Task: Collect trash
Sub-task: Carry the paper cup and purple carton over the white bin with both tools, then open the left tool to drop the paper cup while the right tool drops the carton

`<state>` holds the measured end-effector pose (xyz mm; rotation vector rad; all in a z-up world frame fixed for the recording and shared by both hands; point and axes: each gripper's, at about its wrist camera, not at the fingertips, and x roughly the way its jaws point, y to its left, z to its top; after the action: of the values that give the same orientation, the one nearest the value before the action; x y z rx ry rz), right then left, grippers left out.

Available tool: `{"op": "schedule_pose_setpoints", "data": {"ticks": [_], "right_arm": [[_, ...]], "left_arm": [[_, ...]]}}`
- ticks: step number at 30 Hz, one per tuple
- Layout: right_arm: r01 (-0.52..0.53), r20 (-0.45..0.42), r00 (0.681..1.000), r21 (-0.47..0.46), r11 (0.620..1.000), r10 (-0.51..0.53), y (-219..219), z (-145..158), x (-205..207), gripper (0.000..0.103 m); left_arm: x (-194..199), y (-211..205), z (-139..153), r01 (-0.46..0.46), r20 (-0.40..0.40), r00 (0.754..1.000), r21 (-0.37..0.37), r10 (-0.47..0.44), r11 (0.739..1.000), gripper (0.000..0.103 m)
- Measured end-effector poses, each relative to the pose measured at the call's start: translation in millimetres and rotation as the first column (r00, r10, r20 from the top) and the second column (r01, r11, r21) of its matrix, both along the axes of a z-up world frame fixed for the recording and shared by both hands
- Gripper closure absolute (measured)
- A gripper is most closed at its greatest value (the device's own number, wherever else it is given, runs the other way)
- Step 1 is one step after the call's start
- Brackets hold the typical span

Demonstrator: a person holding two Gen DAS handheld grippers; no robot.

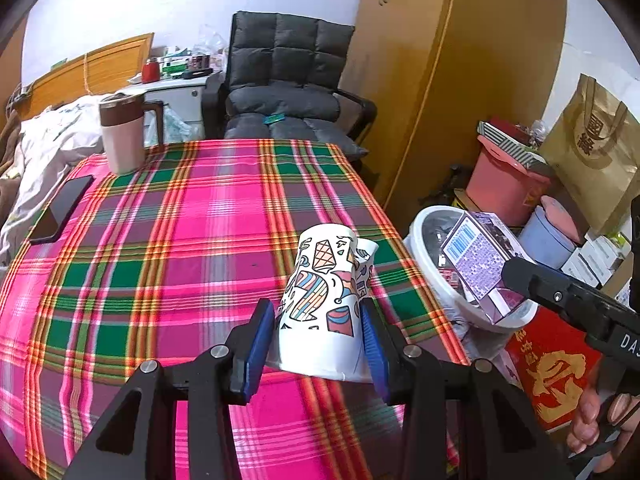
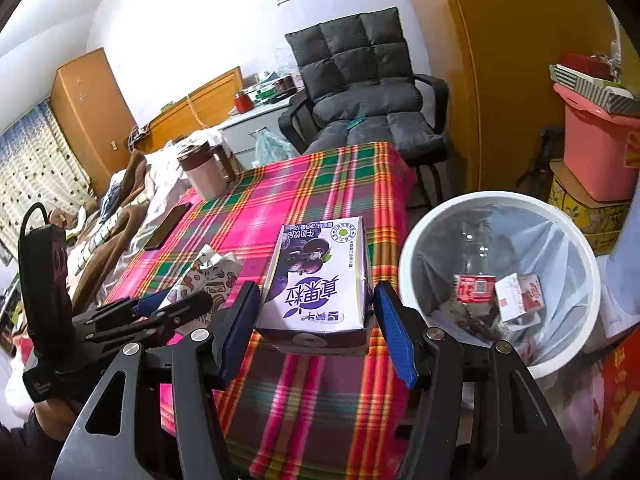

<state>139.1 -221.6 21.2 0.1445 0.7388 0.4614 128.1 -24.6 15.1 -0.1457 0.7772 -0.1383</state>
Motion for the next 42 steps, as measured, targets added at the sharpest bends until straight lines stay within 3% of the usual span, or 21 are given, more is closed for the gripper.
{"op": "schedule_pose_setpoints", "data": {"ticks": [12,23,42], "right_arm": [[0.117,-0.016,0.993,0.006,0.993,-0.117,-54,-7,-2,0.042],[0.233,-0.053,0.971,-0.011,0.972,-0.234,-96,-16,-2,0.042],[0.283,-0.108,0.951,-0.064,0.957,-0.288,-123,-38,18,0.045]], "left_arm": [[27,-54,1,0.118,-0.001,0.993,-0.006,-0.118,0.993,0.059],[60,-108,-9,0.234,-0.026,0.972,-0.014,-0.235,0.972,0.059],[102,-154,-39,0.326,-0.089,0.941,-0.023,-0.327,0.945,0.056]]}}
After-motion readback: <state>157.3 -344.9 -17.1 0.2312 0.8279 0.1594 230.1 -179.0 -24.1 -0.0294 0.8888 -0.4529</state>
